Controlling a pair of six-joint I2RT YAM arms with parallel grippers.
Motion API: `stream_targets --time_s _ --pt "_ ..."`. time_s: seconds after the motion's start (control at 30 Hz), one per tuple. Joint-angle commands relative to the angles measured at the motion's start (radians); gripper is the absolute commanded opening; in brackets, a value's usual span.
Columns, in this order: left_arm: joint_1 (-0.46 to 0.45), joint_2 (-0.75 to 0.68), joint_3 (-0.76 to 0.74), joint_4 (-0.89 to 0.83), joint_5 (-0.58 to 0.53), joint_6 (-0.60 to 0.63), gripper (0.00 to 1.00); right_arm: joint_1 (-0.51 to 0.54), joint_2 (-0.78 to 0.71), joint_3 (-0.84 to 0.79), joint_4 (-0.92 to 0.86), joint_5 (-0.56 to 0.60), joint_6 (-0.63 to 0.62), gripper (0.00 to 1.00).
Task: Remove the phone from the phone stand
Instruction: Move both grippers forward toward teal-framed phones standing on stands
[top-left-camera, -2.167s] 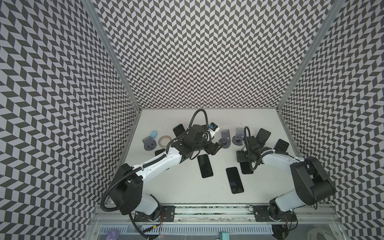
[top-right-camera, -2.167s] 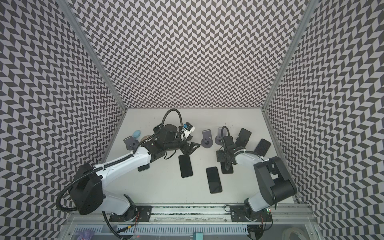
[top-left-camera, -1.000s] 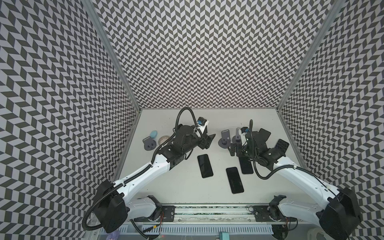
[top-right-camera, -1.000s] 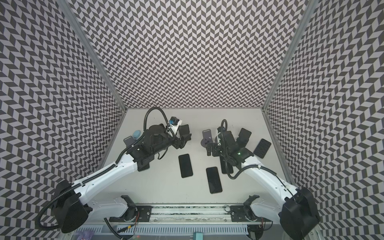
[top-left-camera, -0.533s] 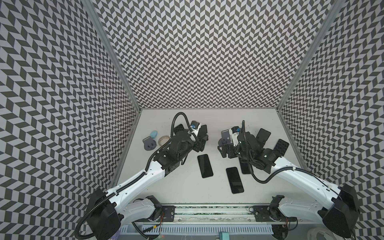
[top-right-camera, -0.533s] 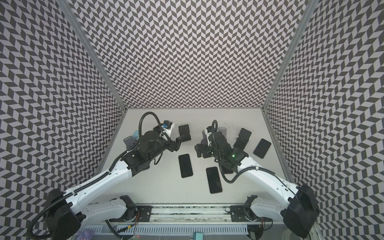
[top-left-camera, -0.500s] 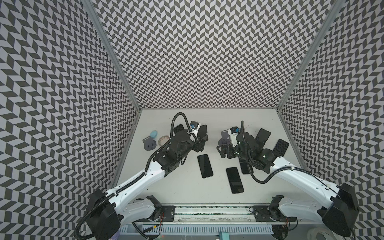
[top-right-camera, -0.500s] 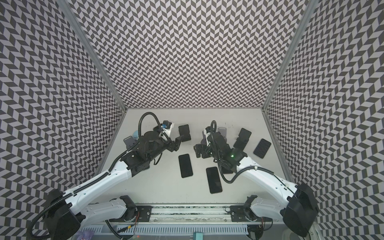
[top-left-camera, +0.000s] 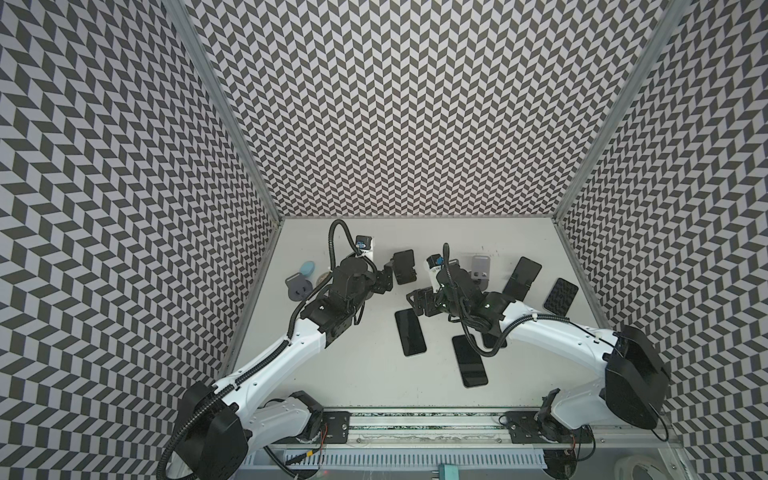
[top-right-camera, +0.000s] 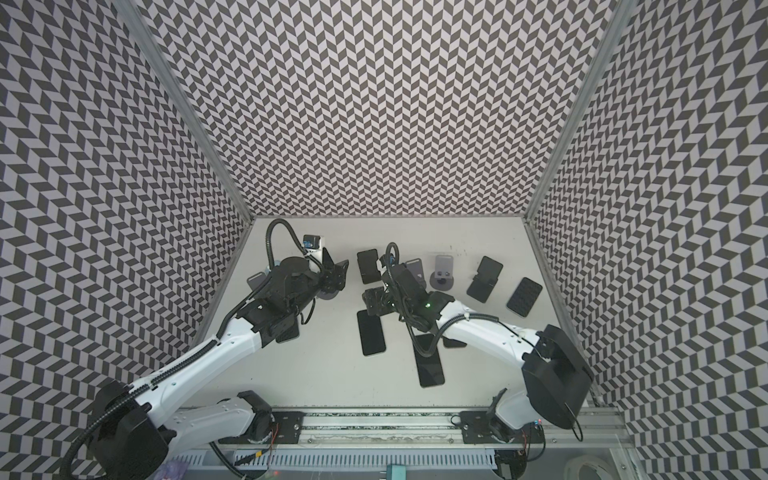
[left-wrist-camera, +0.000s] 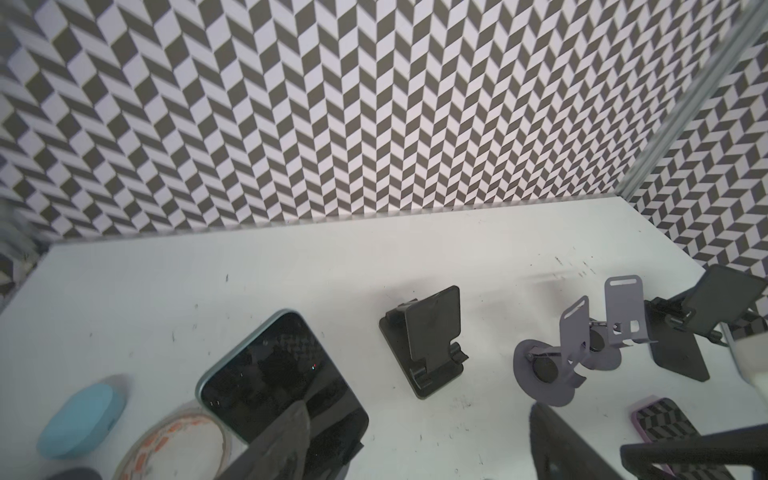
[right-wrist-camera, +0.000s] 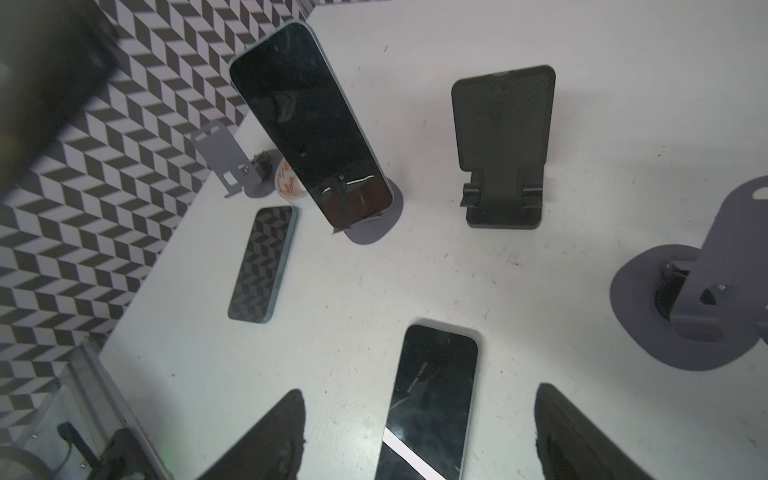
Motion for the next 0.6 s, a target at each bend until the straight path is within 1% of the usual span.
stream_targets --time_s 0.0,0.07,0.13,0.2,0.27,0.3,0.43,0.57 --pt "0.017 -0.039 -0.081 -0.028 -0.056 -0.157 0.78 0.004 0.036 0.028 0.143 -0.013 -0.027 0.74" --pt "0.035 -0.081 -0.168 0.02 -0.068 -0.225 0.69 0.004 0.067 0.05 0.182 -0.041 -0.055 0.72" --pt "0.061 -0.112 -0.243 0.074 -0.065 -0.287 0.61 0.005 0.108 0.096 0.173 -0.064 -0.071 0.71" --pt "0.088 -0.127 -0.311 0.141 -0.041 -0.327 0.56 0.004 0.15 0.152 0.141 -0.078 -0.09 0.7" --pt "0.116 -0.119 -0.347 0.191 -0.014 -0.355 0.49 0.004 0.184 0.188 0.134 -0.087 -0.112 0.7" --pt "0.136 -0.109 -0.359 0.21 0.012 -0.367 0.46 0.004 0.2 0.2 0.141 -0.094 -0.119 0.7" --pt "0.261 -0.063 -0.405 0.312 0.207 -0.399 0.4 0.002 0.245 0.236 0.185 -0.13 -0.145 0.7" --pt "0.37 -0.016 -0.432 0.414 0.351 -0.396 0.39 0.002 0.279 0.28 0.185 -0.163 -0.158 0.69"
